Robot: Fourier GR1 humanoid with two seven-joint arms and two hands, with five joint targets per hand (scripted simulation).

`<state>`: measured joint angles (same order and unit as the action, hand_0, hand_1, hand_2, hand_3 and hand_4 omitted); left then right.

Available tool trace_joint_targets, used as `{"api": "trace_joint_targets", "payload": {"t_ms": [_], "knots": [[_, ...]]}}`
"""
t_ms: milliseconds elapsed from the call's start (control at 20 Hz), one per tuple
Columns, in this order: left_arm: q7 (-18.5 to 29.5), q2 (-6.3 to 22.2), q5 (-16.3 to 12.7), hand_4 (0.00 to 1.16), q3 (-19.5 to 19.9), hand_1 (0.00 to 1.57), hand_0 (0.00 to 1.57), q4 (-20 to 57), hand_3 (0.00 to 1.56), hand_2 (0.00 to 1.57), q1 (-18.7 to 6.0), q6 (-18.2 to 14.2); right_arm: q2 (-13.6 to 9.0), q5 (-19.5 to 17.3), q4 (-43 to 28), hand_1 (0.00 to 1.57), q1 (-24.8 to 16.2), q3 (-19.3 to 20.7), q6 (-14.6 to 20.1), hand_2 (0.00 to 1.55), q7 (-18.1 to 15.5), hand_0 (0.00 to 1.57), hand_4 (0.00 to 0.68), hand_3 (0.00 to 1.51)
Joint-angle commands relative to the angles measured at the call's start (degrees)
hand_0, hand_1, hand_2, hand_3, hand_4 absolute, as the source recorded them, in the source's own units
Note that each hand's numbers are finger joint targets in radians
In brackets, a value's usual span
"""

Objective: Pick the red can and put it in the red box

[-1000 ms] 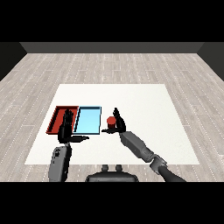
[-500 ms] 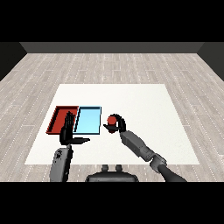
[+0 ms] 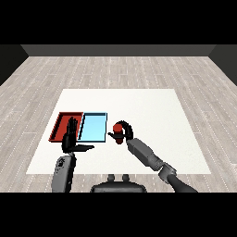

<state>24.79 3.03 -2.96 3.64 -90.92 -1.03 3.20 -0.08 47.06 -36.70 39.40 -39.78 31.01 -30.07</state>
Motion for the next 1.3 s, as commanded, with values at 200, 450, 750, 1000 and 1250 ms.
{"api": "trace_joint_targets", "payload": {"t_ms": [200,450,750,1000,1250], "knots": [[2.15,-0.58,0.99,0.00,0.87,0.00,0.00,4.00,0.00,0.00,-2.77,-1.45,0.07,-4.29,-1.86,1.57,-1.91,3.80,-1.26,1.49,-2.35,1.57,0.603,1.42],[0.52,-1.76,3.14,0.00,-2.41,0.00,0.00,0.74,0.00,0.00,-1.39,-2.14,-1.76,-7.70,-12.61,1.57,-0.64,2.05,6.73,1.48,3.32,1.57,0.604,1.41],[1.04,-0.44,2.52,0.00,-2.71,0.00,0.00,1.58,0.00,0.00,-0.92,0.49,-8.90,-13.54,-26.88,1.57,-5.12,1.99,9.54,1.47,8.48,1.57,0.595,1.40],[-4.79,-1.74,1.65,0.00,-5.72,0.00,0.00,-4.08,0.00,0.00,-0.88,1.14,-12.36,-17.03,-34.96,1.54,-5.72,3.78,11.21,1.46,11.20,1.54,0.608,1.40],[-10.80,-2.98,1.88,0.00,-12.16,0.00,0.00,-5.07,0.00,0.00,-2.72,1.48,-13.64,-20.25,-39.34,1.52,-6.81,4.55,12.74,1.45,15.47,1.52,0.600,1.40]]}}
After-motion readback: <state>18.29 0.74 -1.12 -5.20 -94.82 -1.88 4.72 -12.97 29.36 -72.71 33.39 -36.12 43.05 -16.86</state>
